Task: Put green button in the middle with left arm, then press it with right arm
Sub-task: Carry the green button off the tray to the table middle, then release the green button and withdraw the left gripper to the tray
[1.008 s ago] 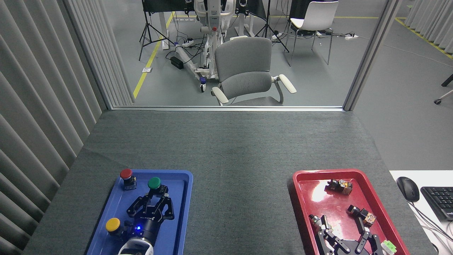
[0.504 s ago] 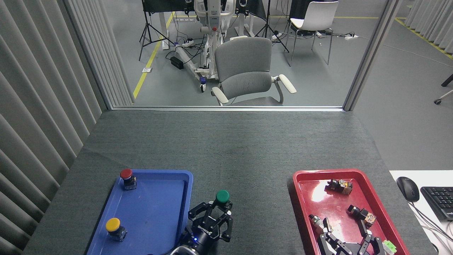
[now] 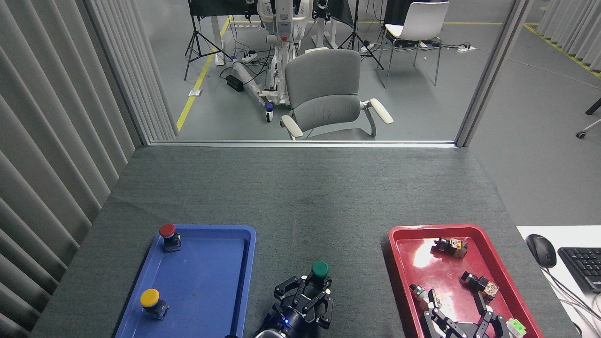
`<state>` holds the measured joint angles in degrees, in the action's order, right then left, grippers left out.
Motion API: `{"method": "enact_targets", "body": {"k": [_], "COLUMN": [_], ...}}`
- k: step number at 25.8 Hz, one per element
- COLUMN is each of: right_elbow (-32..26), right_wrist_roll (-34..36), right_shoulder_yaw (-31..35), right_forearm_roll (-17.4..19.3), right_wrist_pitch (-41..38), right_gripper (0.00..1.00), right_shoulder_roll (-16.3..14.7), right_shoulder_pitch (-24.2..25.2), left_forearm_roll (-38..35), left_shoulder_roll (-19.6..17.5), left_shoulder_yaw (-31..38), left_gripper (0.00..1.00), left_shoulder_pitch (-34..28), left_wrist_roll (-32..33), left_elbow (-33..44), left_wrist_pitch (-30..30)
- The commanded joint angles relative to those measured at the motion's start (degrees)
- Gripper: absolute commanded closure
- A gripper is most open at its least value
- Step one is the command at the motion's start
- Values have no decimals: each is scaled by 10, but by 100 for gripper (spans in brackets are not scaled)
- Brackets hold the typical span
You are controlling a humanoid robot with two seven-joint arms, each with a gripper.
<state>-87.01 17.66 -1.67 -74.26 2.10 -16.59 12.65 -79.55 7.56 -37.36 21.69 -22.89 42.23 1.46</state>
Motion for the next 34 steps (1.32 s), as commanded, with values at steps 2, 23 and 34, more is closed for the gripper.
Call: {"method": "enact_targets", "body": {"k": [2, 23, 34], "right_elbow": [0, 1, 11], "right_wrist_roll": [-3, -3, -3], "right_shoulder_yaw": [0, 1, -6], "right_forearm_roll": [0, -1, -4], "right_wrist_pitch": [-1, -3, -3], "right_gripper": [1, 1, 1], "right_shoulder_roll": [2, 2, 13], "right_shoulder_pitch": [-1, -3, -17], "left_forearm_roll": [0, 5, 3], "left_shoulder_roll": [1, -140, -148], "left_shoulder_yaw": [-2, 66, 399], "left_gripper": [69, 1, 1], "left_shoulder_pitch": [0, -132, -254], "left_wrist_roll": [0, 7, 80], "left_elbow": [-11, 289, 400], "left_wrist_pitch": [-1, -8, -197]}}
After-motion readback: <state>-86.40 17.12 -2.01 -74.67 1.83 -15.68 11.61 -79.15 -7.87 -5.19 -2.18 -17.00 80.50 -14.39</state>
